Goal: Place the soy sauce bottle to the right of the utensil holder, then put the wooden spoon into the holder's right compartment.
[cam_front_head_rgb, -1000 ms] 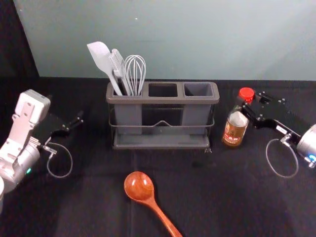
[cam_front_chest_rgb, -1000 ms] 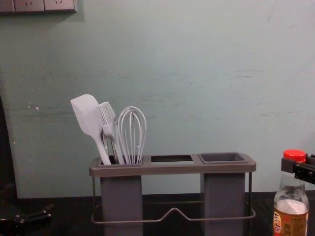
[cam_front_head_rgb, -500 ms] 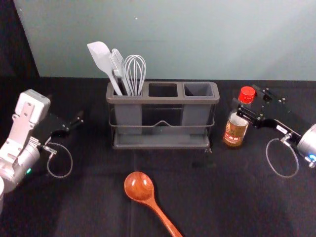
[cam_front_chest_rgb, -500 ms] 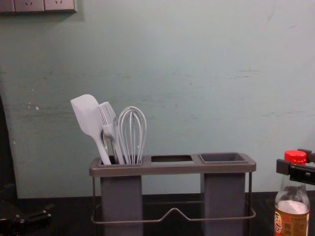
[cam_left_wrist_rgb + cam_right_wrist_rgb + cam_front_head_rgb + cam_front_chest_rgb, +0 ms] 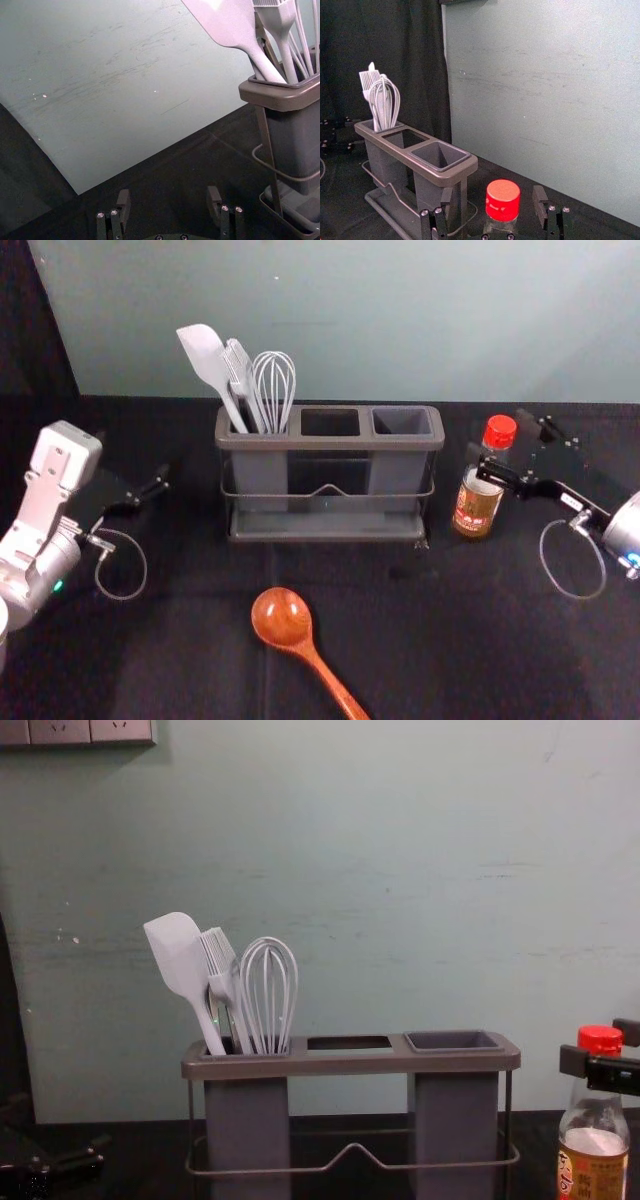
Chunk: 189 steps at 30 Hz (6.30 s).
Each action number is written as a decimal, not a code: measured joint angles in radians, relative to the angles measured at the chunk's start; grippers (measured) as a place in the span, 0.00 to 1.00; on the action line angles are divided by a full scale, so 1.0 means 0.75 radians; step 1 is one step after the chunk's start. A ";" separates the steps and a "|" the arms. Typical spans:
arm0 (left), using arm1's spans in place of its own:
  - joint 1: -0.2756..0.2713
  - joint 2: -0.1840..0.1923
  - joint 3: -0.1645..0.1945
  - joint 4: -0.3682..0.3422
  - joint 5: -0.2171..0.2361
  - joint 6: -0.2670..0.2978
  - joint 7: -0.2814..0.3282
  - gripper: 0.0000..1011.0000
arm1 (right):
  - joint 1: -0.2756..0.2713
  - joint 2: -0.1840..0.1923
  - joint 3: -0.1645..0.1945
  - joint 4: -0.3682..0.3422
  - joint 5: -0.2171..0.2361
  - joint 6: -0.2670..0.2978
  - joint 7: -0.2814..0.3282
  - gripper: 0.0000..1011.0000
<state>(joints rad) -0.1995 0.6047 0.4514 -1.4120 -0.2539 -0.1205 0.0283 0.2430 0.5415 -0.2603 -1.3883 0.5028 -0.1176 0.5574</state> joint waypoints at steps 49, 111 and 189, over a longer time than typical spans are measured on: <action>0.000 0.000 0.000 0.000 0.000 0.000 0.000 0.99 | -0.337 0.351 -0.172 -0.736 0.027 0.449 0.051 0.99; 0.000 0.000 0.000 0.000 0.000 0.000 0.000 0.99 | 0.198 -0.214 -0.677 -0.374 -0.492 1.160 -0.140 0.99; 0.000 0.000 0.000 0.000 0.000 0.000 0.000 0.99 | 0.171 -0.320 -0.631 -0.302 -0.626 1.157 -0.106 0.83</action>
<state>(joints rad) -0.1995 0.6047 0.4514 -1.4119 -0.2539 -0.1205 0.0283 0.3713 0.3012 -0.7339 -1.6147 0.0334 0.7501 0.4781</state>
